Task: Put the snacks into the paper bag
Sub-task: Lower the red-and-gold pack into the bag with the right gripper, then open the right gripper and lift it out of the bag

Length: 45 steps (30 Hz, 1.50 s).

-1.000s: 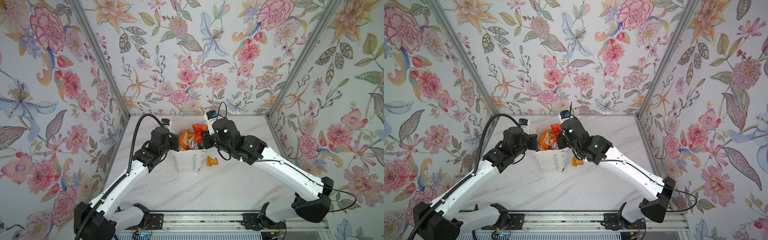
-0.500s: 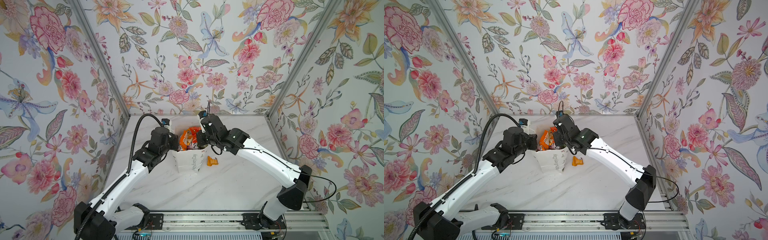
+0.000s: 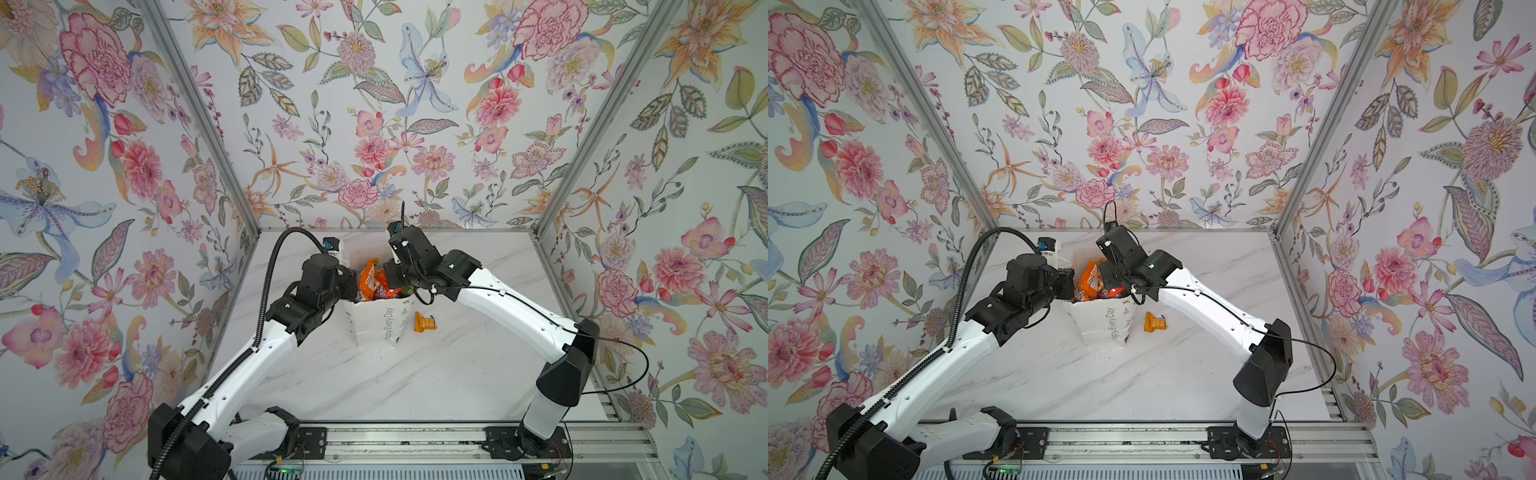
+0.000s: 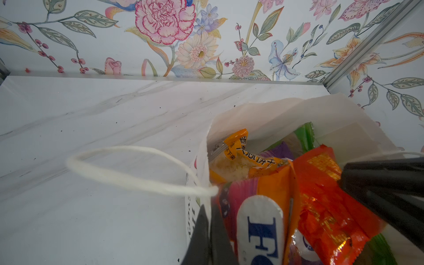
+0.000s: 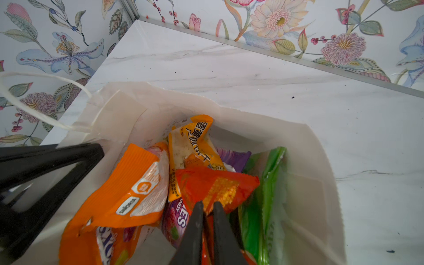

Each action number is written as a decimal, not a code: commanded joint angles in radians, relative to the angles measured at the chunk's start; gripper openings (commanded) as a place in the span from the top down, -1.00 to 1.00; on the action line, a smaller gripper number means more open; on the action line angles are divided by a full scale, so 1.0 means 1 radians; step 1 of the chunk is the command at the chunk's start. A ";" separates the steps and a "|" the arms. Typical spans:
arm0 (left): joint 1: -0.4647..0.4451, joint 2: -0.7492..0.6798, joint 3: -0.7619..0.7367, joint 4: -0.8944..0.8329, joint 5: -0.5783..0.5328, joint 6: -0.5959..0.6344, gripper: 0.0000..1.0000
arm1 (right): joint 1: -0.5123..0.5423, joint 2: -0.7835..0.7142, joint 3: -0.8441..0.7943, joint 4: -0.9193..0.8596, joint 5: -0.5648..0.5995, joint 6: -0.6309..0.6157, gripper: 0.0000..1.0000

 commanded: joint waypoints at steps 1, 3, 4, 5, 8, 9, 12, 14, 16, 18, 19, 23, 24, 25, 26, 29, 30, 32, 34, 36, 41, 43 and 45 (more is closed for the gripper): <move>0.000 -0.039 0.012 0.058 -0.023 0.000 1.00 | -0.005 0.011 0.028 -0.036 -0.008 0.002 0.75; -0.001 -0.040 0.010 0.058 -0.024 -0.001 1.00 | -0.004 0.010 0.028 -0.036 -0.011 0.001 0.71; -0.001 -0.041 0.009 0.058 -0.024 -0.001 1.00 | -0.004 0.007 0.028 -0.035 -0.012 0.002 0.70; -0.001 -0.039 0.010 0.058 -0.024 -0.001 1.00 | -0.005 0.006 0.028 -0.035 -0.014 0.002 0.69; -0.001 -0.038 0.010 0.058 -0.022 -0.003 1.00 | -0.005 0.004 0.029 -0.038 -0.017 0.001 0.67; -0.001 -0.037 0.010 0.058 -0.022 -0.002 1.00 | -0.005 0.005 0.028 -0.041 -0.017 -0.001 0.67; -0.002 -0.039 0.008 0.059 -0.021 -0.003 1.00 | -0.006 0.015 0.008 -0.042 -0.006 -0.006 0.63; -0.002 -0.042 0.006 0.059 -0.020 -0.004 1.00 | -0.015 0.029 -0.004 -0.045 -0.006 -0.007 0.62; -0.001 -0.045 0.005 0.059 -0.022 -0.003 1.00 | -0.018 0.042 -0.005 -0.049 -0.016 -0.008 0.63; -0.001 -0.044 0.005 0.058 -0.023 -0.001 1.00 | -0.017 0.050 0.003 -0.049 -0.032 -0.005 0.63; -0.001 -0.045 0.005 0.057 -0.024 -0.002 1.00 | -0.017 0.056 0.011 -0.049 -0.039 -0.007 0.63; -0.002 -0.046 0.006 0.056 -0.024 -0.002 1.00 | -0.006 0.066 0.054 -0.060 -0.054 -0.017 0.61; 0.000 -0.046 0.005 0.055 -0.025 -0.003 1.00 | -0.002 0.064 0.062 -0.062 -0.053 -0.019 0.56; -0.001 -0.046 0.005 0.055 -0.026 -0.001 1.00 | 0.001 0.059 0.070 -0.063 -0.050 -0.023 0.49; -0.001 -0.046 0.005 0.054 -0.028 -0.001 1.00 | 0.007 0.055 0.080 -0.073 -0.047 -0.023 0.45; 0.000 -0.044 0.006 0.054 -0.029 -0.002 1.00 | 0.027 0.027 0.100 -0.097 -0.014 -0.031 0.31; -0.001 -0.044 0.006 0.053 -0.027 -0.002 1.00 | 0.032 0.012 0.099 -0.100 0.004 -0.032 0.25; 0.001 -0.043 0.007 0.055 -0.028 -0.003 1.00 | 0.038 -0.022 0.086 -0.103 0.040 -0.031 0.15; -0.001 -0.043 0.008 0.056 -0.025 -0.003 1.00 | 0.038 -0.060 0.061 -0.103 0.090 -0.029 0.08; -0.001 -0.041 0.010 0.056 -0.024 -0.005 1.00 | 0.031 -0.091 0.031 -0.103 0.145 -0.028 -0.01; 0.001 -0.039 0.013 0.053 -0.022 -0.009 1.00 | 0.002 -0.144 -0.055 -0.103 0.224 -0.014 -0.16; -0.001 -0.040 0.013 0.051 -0.021 -0.011 1.00 | -0.012 -0.153 -0.089 -0.103 0.224 -0.004 -0.17; -0.001 -0.038 0.012 0.050 -0.022 -0.012 1.00 | -0.023 -0.152 -0.117 -0.103 0.210 0.008 -0.18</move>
